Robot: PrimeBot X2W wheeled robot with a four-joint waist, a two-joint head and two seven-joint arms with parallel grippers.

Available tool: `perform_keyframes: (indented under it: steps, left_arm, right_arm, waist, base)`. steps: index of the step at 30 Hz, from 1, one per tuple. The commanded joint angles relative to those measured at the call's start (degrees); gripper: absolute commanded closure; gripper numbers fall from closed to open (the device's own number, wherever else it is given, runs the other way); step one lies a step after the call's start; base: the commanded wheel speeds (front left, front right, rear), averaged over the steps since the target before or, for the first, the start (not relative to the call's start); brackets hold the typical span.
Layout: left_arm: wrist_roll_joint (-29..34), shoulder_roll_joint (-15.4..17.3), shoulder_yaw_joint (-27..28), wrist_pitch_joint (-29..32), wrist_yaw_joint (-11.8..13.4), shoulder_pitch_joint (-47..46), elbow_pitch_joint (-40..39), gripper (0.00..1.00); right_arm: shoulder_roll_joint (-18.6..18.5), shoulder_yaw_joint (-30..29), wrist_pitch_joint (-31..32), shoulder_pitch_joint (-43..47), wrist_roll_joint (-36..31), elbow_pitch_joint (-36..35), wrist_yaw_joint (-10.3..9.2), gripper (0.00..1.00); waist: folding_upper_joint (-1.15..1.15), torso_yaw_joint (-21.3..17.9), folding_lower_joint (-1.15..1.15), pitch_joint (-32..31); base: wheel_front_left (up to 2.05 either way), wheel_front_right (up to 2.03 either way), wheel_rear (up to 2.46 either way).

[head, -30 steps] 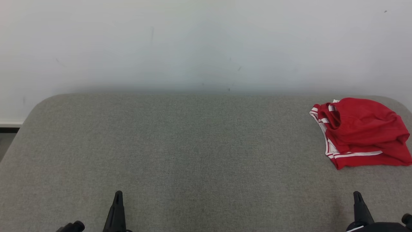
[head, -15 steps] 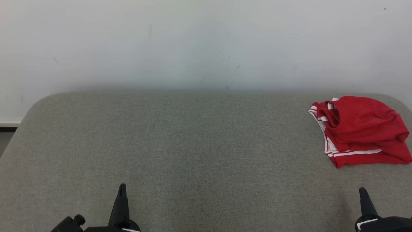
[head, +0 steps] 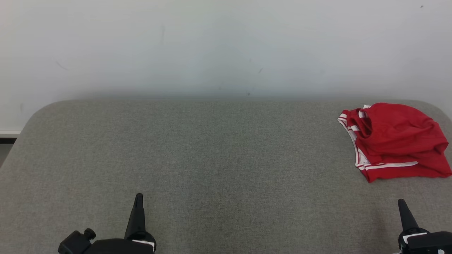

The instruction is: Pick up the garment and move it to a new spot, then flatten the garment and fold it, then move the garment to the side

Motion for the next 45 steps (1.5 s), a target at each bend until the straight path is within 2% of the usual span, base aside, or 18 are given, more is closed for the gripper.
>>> perform_keyframes:
  steps: [1, 45]
  left_arm:
    - [-2.2, 0.2, -0.3, 0.2, 0.1, -1.8, -0.1, 1.00]
    - [-26.1, 0.2, -4.7, 1.7, 0.1, -7.2, 2.4, 1.00]
  right_arm:
    - [-0.3, -0.8, 0.8, -1.3, 1.8, -0.2, 0.04, 1.00]
    - [-0.5, -7.3, 10.6, -5.9, 22.5, 1.6, 0.06, 1.00]
  waist:
    - [0.00, 0.0, 0.00, 0.1]
    - [0.00, -0.9, 0.00, 1.5]
  base:
    - [0.00, 0.00, 0.00]
    - [0.00, 0.00, 0.00]
